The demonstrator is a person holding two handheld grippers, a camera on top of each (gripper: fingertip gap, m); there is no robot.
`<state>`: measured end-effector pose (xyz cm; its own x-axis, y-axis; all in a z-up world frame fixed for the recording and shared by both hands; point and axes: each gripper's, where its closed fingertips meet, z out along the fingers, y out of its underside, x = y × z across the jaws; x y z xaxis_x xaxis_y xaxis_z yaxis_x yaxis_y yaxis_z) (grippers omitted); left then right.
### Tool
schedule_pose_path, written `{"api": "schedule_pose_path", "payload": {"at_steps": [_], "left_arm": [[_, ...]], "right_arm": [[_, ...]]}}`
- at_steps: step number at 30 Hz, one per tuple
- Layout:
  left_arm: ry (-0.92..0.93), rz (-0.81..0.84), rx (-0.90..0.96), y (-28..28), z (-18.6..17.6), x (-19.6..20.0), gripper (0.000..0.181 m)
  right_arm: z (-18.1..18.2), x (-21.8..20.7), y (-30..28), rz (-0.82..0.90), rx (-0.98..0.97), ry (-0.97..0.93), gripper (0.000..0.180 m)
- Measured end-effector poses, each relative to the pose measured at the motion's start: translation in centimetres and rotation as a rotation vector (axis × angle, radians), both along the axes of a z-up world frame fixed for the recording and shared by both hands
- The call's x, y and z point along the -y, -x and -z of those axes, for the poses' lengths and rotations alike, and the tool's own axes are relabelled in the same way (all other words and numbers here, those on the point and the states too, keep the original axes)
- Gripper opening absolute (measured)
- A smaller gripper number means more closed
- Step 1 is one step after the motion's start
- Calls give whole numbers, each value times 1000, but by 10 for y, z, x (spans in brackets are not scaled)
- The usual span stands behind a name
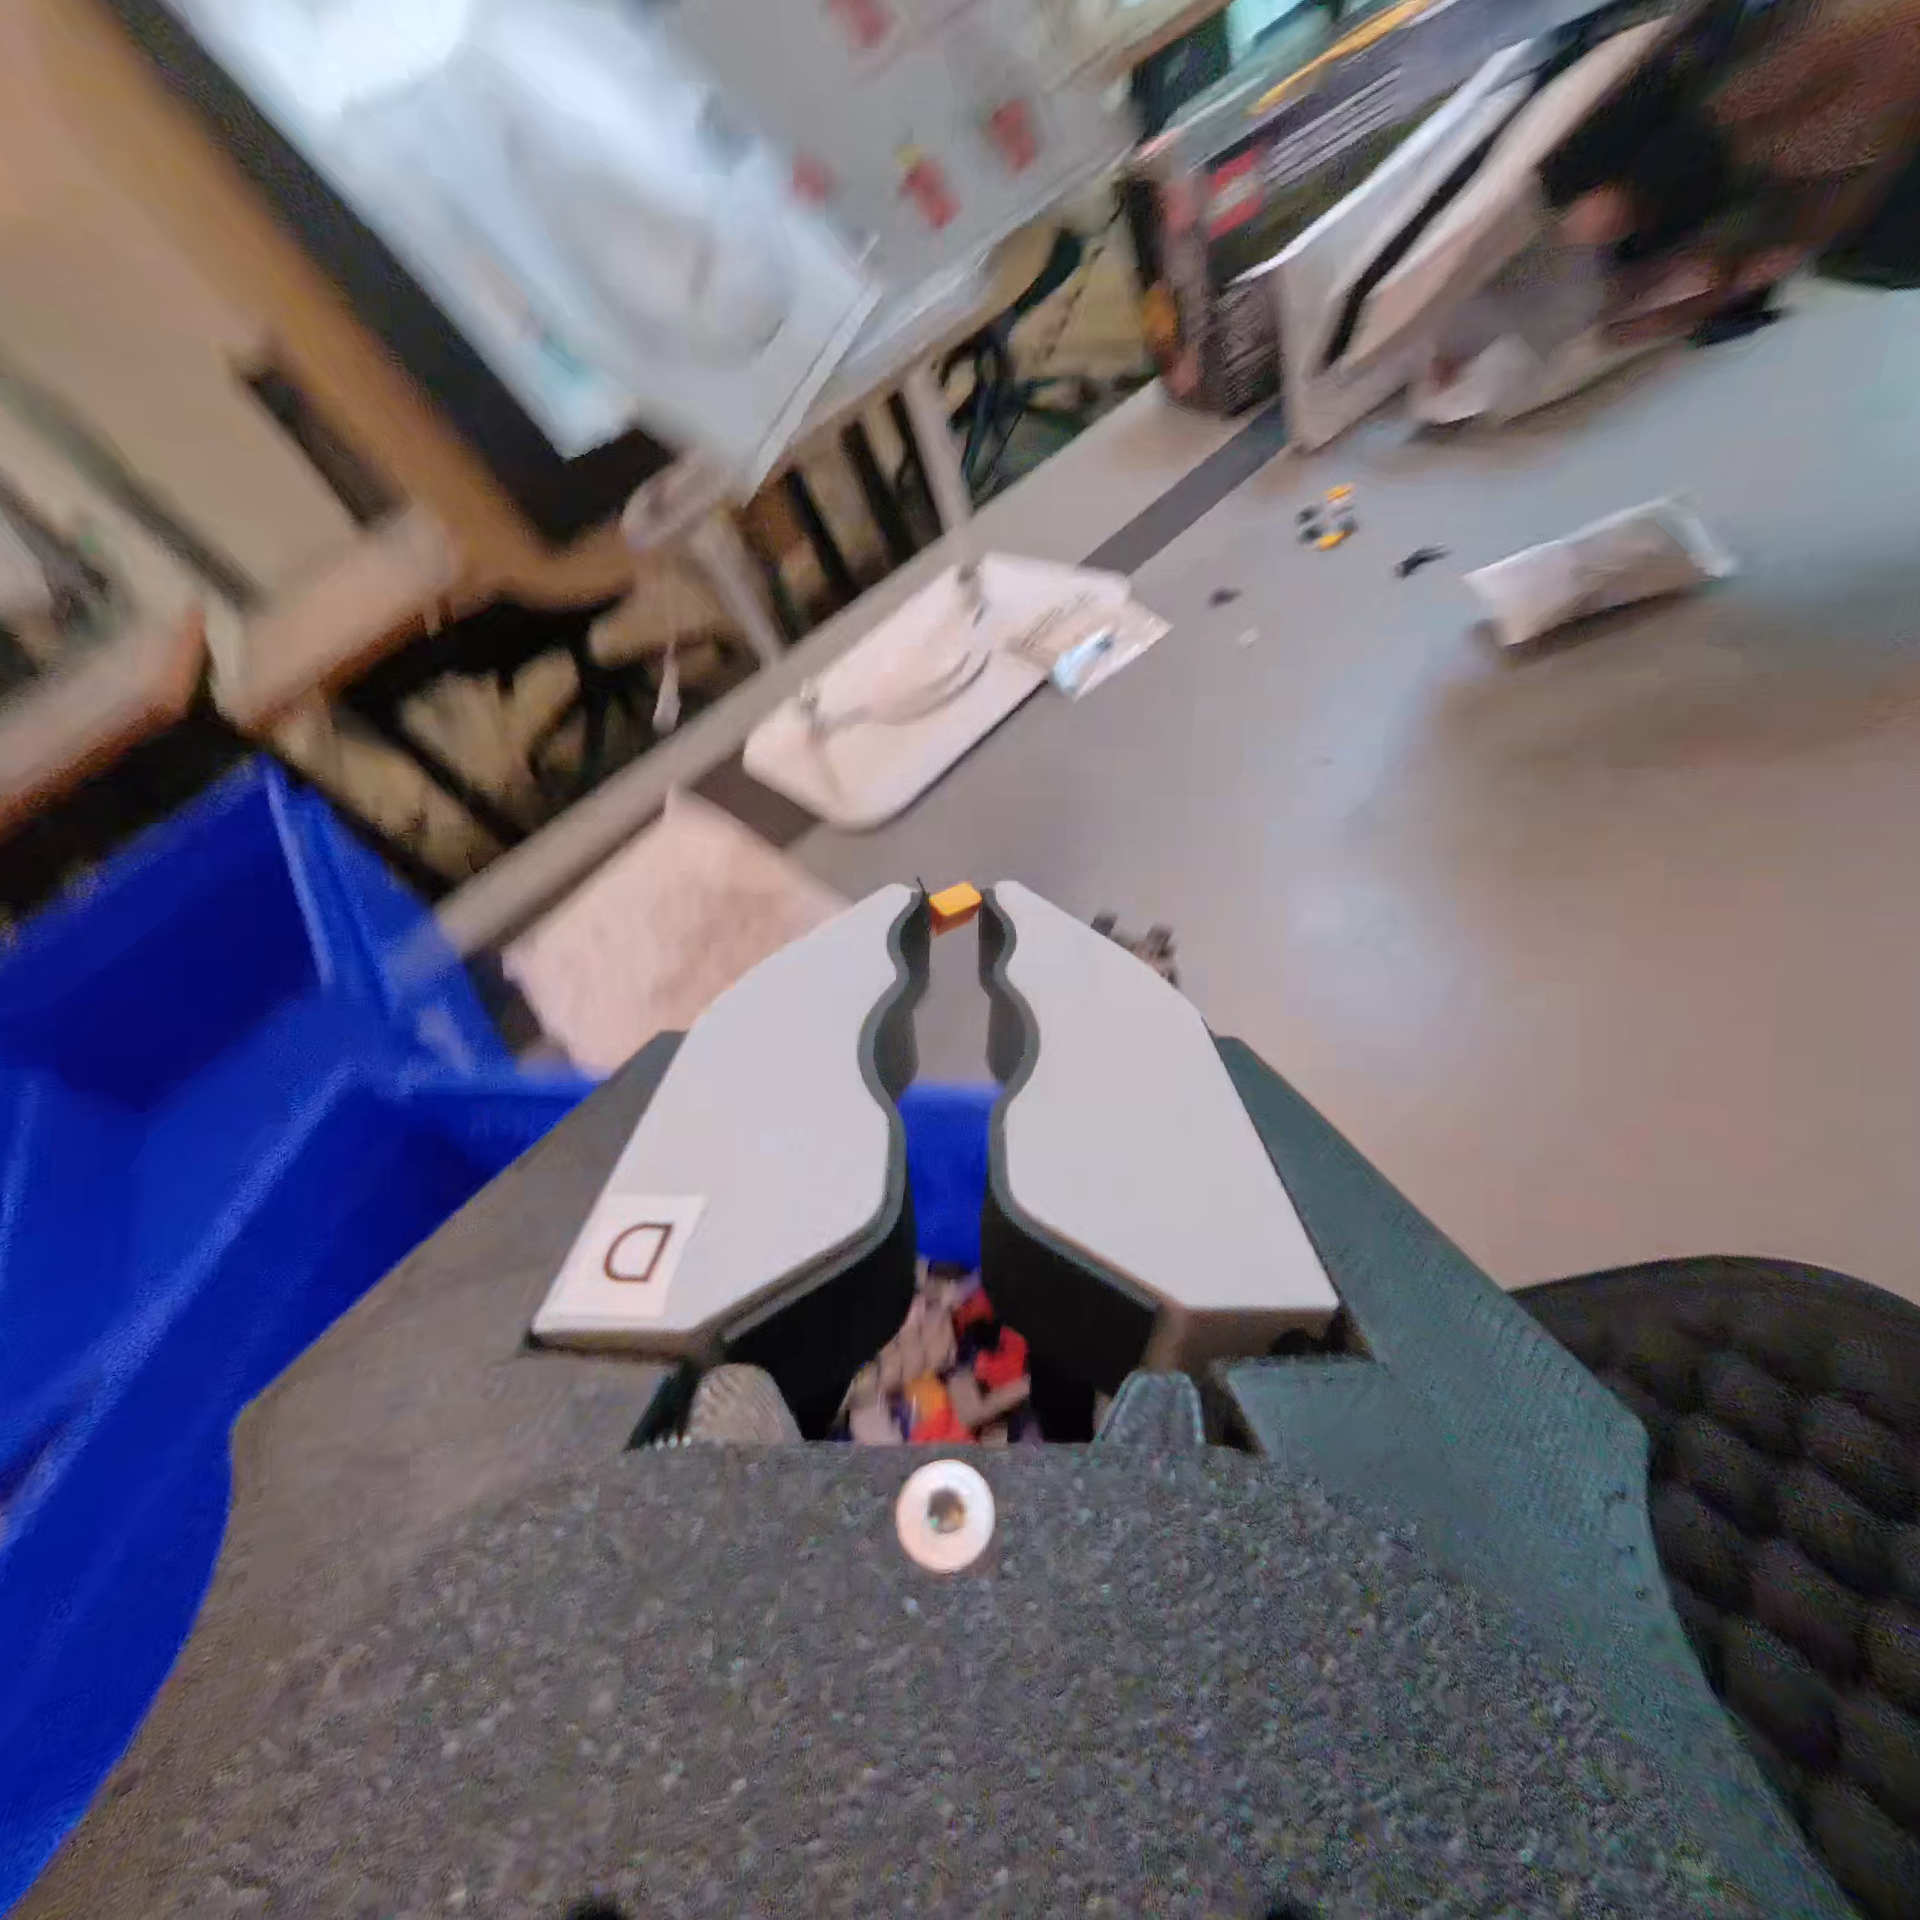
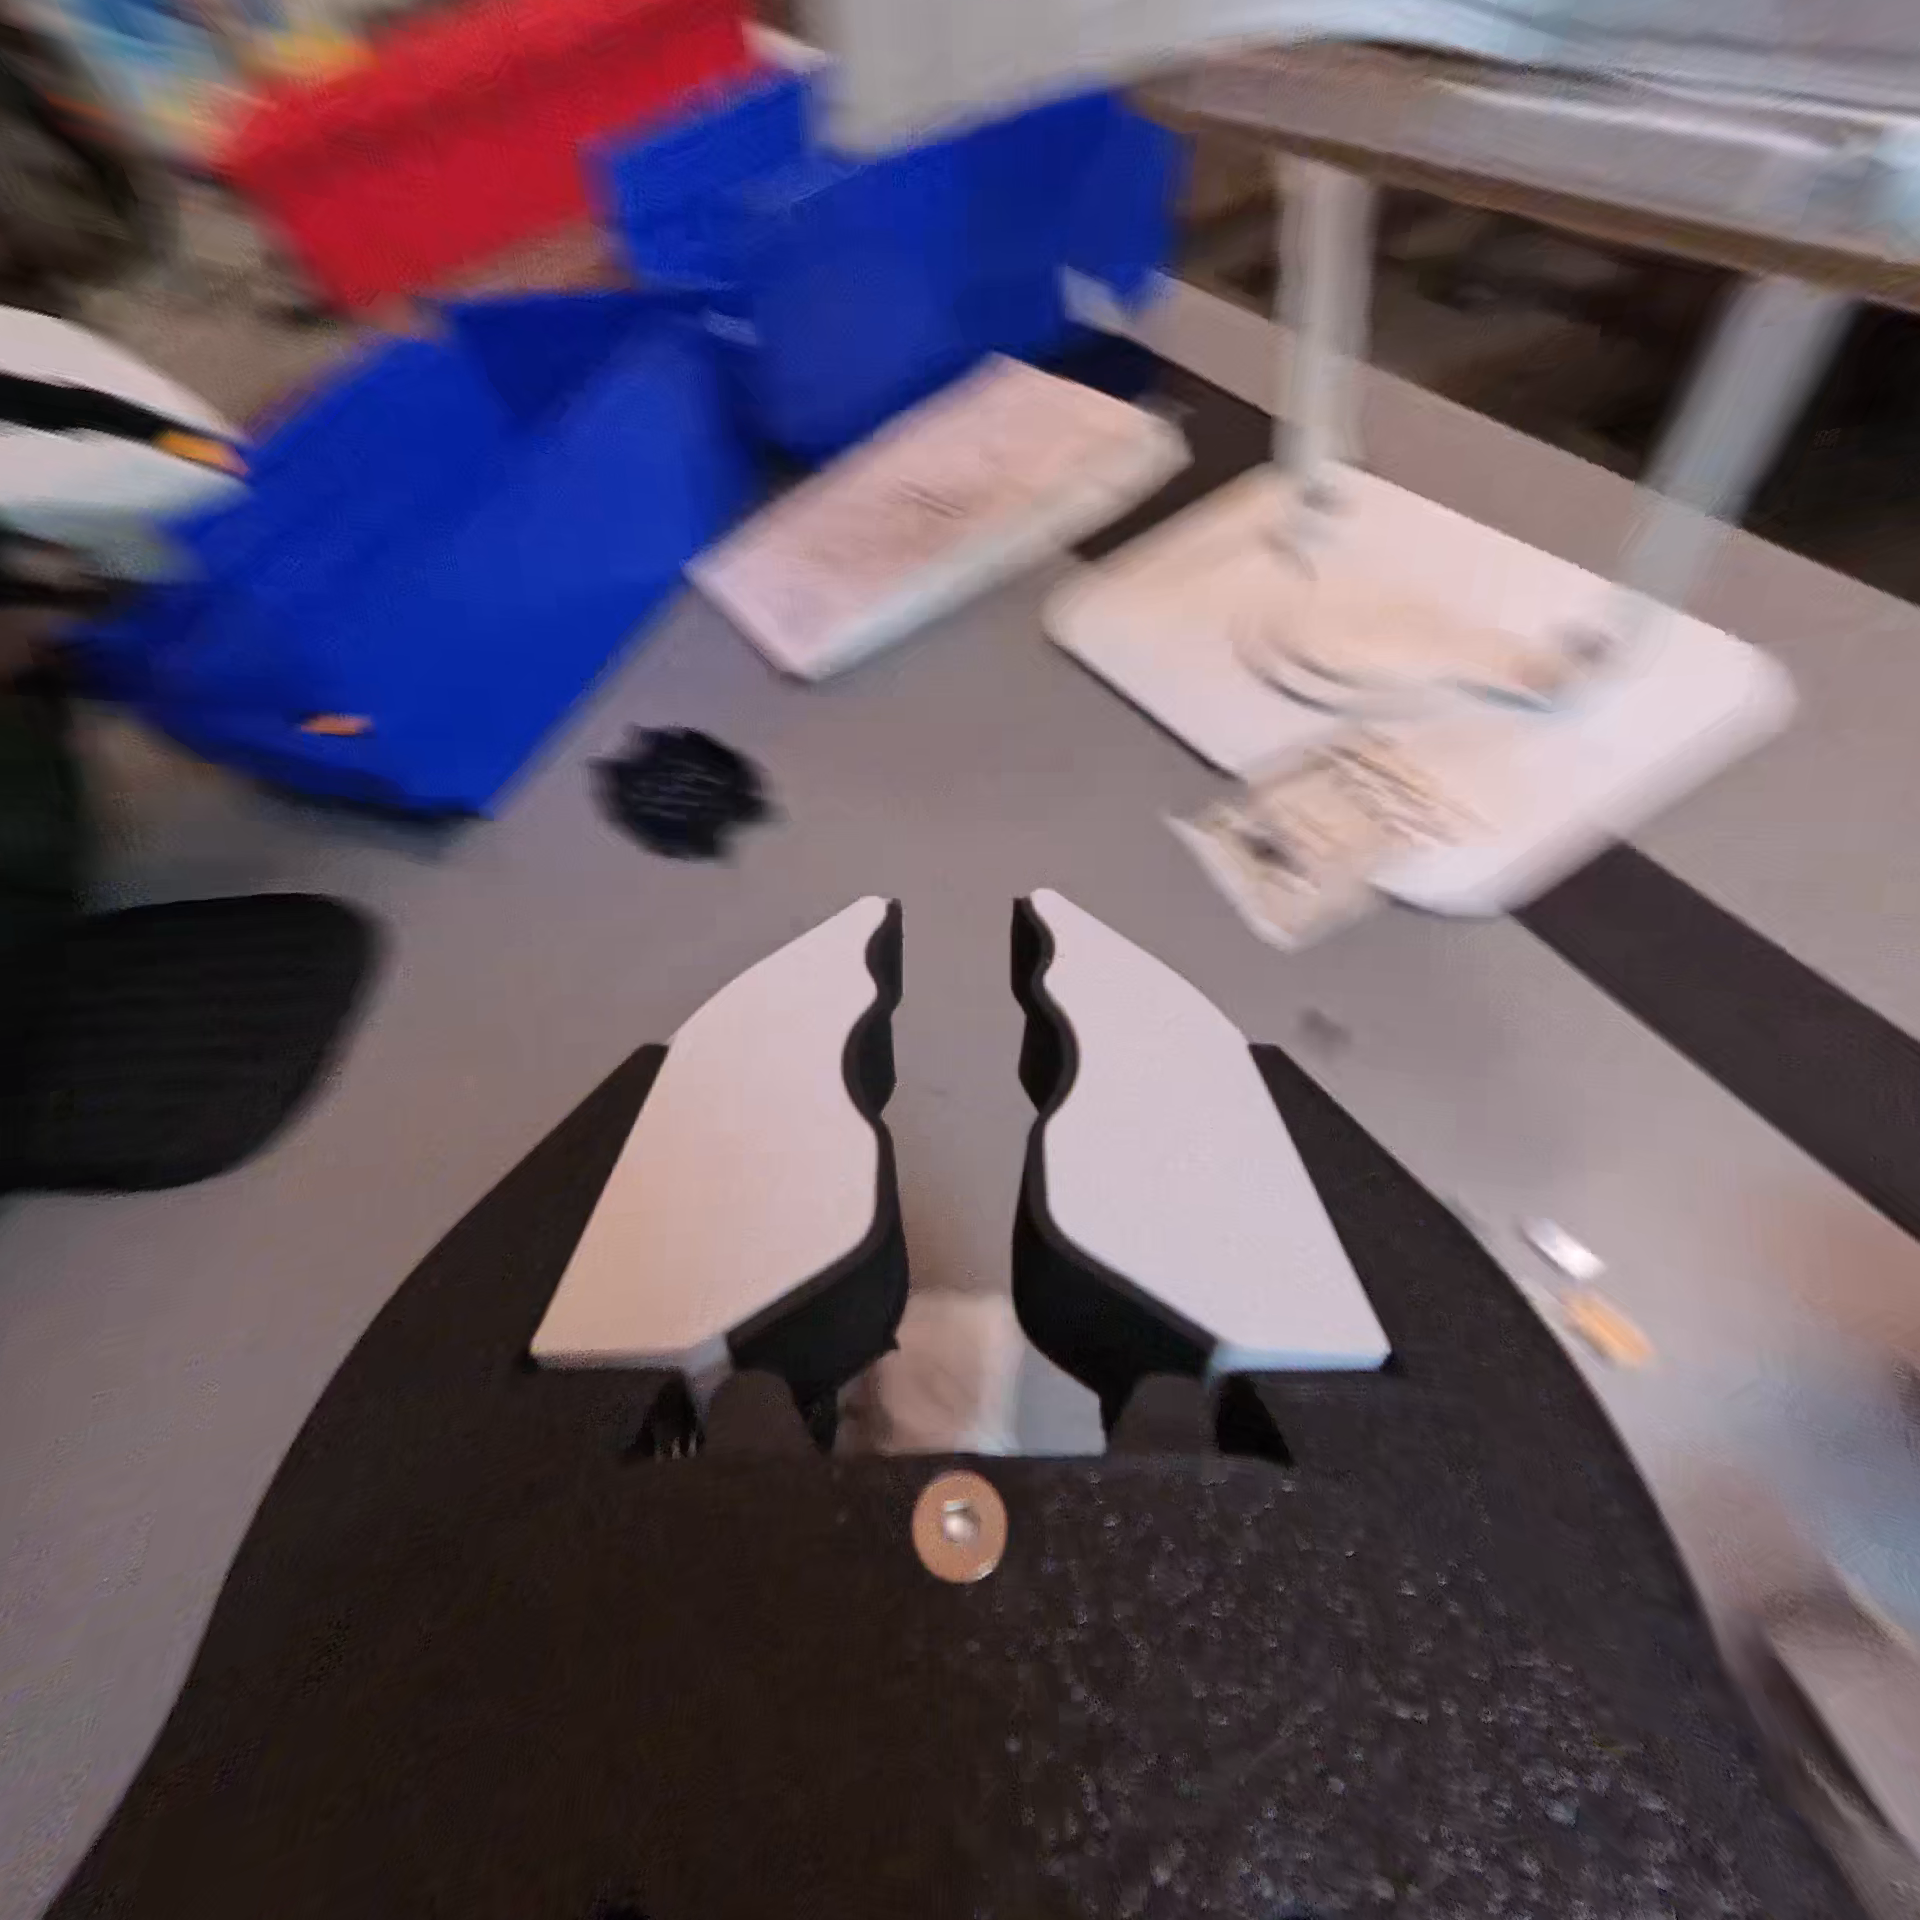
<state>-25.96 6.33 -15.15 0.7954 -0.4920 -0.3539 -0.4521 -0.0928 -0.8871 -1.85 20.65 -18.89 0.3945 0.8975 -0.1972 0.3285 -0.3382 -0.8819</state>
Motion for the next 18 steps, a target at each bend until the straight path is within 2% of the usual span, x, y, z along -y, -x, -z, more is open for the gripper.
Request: {"api": "schedule_pose_path", "payload": {"at_steps": [3, 7, 11, 18], "left_arm": [[256, -138, 123, 50, 31, -6, 8], [441, -268, 96, 81, 70, -6, 12], [449, -259, 75, 77, 76, -9, 23], [392, -251, 81, 76, 67, -12, 27]], "right_arm": [[43, -37, -63, 178, 201, 66, 20], [91, -31, -87, 139, 391, 106, 20], [116, -23, -79, 53, 519, 71, 21], [122, -19, -72, 25, 495, 110, 7]]}}
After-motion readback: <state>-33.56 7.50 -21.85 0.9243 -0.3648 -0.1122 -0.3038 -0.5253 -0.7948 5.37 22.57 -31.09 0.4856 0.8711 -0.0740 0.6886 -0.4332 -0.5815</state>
